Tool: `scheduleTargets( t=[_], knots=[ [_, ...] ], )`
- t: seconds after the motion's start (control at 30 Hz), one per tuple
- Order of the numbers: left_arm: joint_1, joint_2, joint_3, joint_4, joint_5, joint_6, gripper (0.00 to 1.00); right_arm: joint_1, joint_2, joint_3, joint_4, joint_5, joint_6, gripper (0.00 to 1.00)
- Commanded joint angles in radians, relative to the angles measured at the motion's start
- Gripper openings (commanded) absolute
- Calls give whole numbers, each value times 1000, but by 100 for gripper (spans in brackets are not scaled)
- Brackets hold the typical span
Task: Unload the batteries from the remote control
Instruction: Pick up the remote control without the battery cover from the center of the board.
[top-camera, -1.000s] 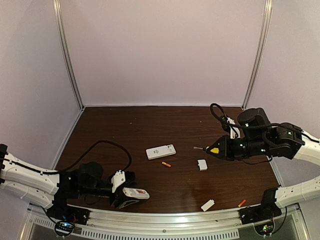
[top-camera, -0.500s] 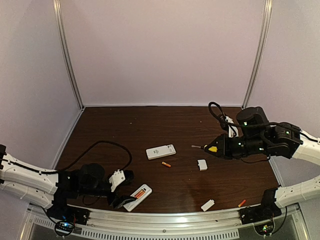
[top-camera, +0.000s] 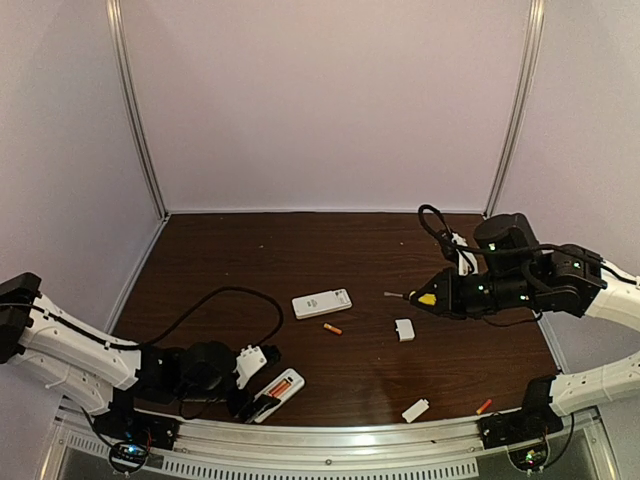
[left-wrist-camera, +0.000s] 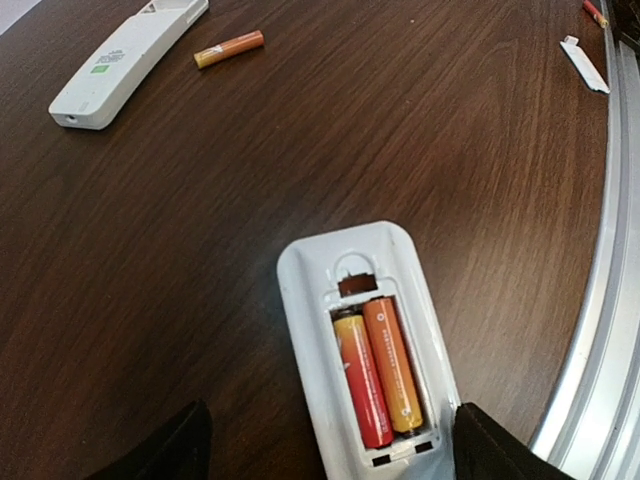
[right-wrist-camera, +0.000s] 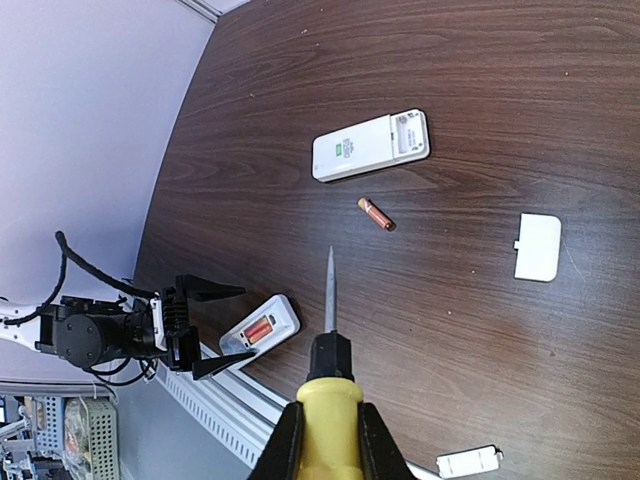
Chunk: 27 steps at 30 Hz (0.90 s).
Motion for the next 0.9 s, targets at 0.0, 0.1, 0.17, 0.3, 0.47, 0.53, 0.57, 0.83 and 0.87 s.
scheduleTargets(
  t=[0.0,0.1,0.17,0.3,0.47,0.53,0.57,0.83,0.87],
  knots=[
    [-65,62,11,17,-86,-79,86,-6,-19,-24,-27,-11,1,0],
    [-102,98,14,12,-117,-120,87,-8,-30,-38,-29,-17,9,0],
    [-127,116,12,13,-147,-138,83,-8,-38,-44,-33,-16,12,0],
    [-159,130,13,20,-216,-133,64,-8,-50,-45,-45,-16,14,0],
    [-160,142,24,92,-207,-11,42,-8,-74,-44,-65,-4,19,0],
    [-158,139,23,153,-164,68,42,-8,-87,-47,-73,6,23,0],
    [-153,143,23,193,-134,100,42,-8,-95,-50,-74,10,27,0],
    [-11,286,191,219,172,280,38,-8,-135,-70,-79,27,48,0],
    [3,319,218,215,205,294,38,-8,-137,-73,-77,27,49,0]
  ],
)
